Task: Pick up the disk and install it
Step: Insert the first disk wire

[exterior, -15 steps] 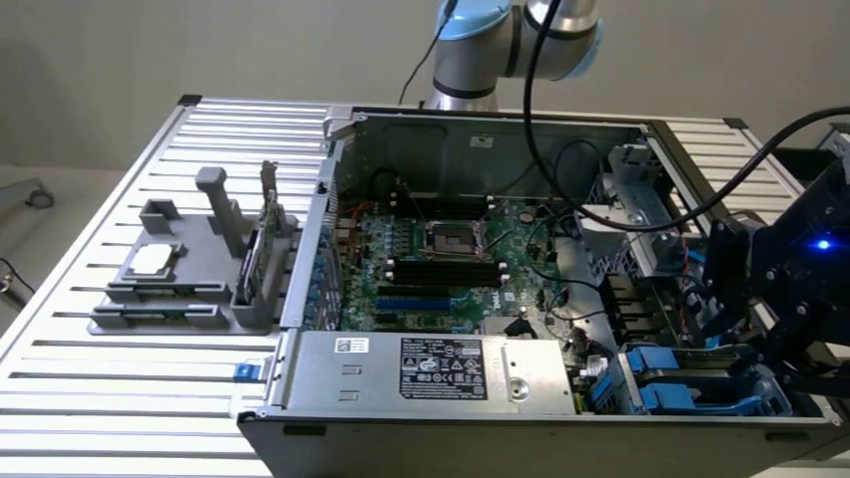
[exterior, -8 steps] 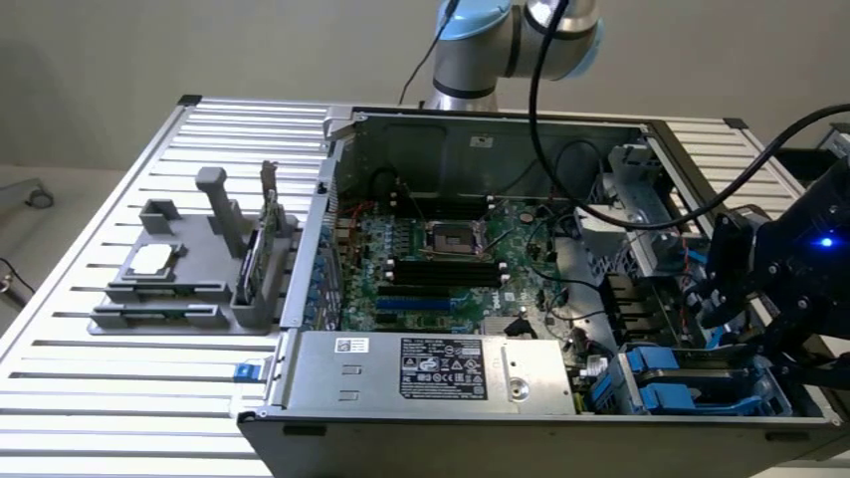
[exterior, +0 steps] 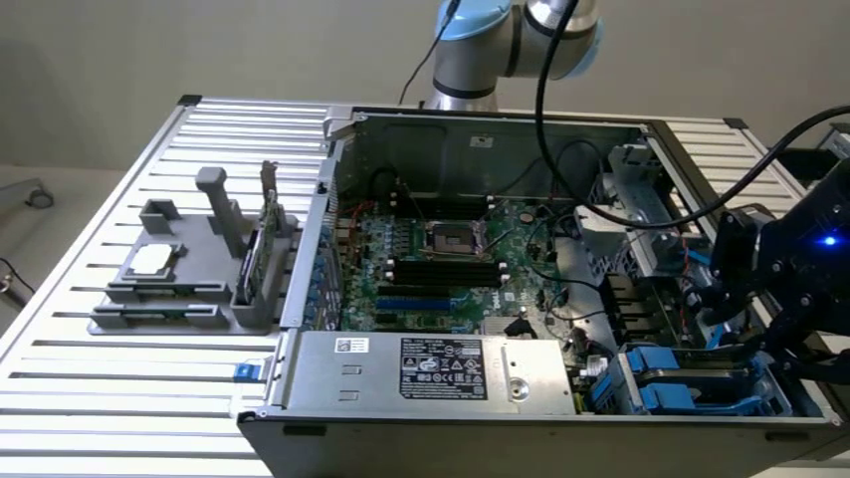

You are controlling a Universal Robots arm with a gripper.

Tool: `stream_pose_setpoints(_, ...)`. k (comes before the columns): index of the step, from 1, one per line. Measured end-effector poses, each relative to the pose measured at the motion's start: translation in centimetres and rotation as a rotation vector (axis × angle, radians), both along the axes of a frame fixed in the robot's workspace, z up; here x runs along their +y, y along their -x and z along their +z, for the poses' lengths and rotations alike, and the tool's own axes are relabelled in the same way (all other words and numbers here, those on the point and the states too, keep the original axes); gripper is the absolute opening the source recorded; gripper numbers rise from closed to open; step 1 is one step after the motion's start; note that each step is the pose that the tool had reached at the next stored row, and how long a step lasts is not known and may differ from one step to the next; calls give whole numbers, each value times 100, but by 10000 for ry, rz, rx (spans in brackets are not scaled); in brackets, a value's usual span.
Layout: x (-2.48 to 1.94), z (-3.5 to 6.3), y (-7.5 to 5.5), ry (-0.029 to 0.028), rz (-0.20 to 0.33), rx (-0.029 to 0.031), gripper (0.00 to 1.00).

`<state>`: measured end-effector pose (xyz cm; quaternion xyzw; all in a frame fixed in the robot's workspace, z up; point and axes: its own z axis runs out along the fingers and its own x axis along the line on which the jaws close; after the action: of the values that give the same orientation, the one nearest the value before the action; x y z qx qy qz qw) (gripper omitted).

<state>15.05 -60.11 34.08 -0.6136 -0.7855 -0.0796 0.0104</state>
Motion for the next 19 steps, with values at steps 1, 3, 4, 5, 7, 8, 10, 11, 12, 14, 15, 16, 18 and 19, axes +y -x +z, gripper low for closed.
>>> stream_pose_setpoints(1, 8, -4, -6, 0, -1, 13, 39)
stream_pose_setpoints(3, 28, -12, -16, 0, -2, 36, 39)
stream_pose_setpoints(4, 39, -16, -22, 1, -2, 49, 39)
stream_pose_setpoints(5, 50, -20, -28, 0, -2, 67, 39)
stream_pose_setpoints(7, 69, -21, -36, 0, -2, 114, 39)
stream_pose_setpoints(8, 77, -21, -39, -1, -2, 143, 39)
stream_pose_setpoints(10, 95, -21, -46, 1, -2, 201, 39)
stream_pose_setpoints(11, 105, -21, -49, 0, -2, 230, 39)
stream_pose_setpoints(12, 113, -21, -54, 1, -2, 260, 39)
stream_pose_setpoints(14, 123, -21, -63, 3, -2, 314, 39)
stream_pose_setpoints(15, 123, -19, -68, 6, -2, 341, 39)
stream_pose_setpoints(16, 123, -15, -73, 5, -2, 364, 39)
stream_pose_setpoints(18, 123, 1, -81, 3, -2, 401, 39)
stream_pose_setpoints(19, 123, 5, -84, 7, -2, 412, 39)
